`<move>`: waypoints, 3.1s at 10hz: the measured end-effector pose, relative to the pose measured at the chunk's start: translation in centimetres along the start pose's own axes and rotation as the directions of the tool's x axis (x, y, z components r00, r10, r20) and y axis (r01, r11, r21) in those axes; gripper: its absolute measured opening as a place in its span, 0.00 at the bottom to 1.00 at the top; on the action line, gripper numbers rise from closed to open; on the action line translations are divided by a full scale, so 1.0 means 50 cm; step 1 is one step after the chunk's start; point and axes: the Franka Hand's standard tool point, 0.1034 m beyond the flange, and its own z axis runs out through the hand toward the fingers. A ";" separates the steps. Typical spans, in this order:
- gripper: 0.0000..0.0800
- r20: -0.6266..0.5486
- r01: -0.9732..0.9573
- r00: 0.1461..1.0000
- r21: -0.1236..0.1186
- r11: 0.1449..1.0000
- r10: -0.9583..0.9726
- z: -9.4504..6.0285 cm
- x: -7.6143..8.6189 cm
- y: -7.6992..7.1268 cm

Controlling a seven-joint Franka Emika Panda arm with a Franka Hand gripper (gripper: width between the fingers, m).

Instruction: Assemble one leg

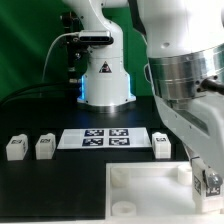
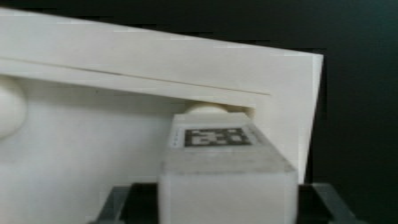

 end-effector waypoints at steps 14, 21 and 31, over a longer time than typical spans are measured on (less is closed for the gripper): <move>0.81 -0.021 0.992 0.003 -0.128 0.006 -1.000 0.006 0.003 0.002; 0.37 -0.093 0.703 0.704 -0.046 0.709 -0.704 0.003 0.007 -0.002; 0.56 0.006 -0.144 0.989 -0.032 0.989 0.145 0.011 -0.014 0.014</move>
Offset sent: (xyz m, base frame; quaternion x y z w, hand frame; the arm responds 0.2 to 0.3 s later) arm 0.0000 0.0000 0.0000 0.0000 0.0000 0.0000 1.0000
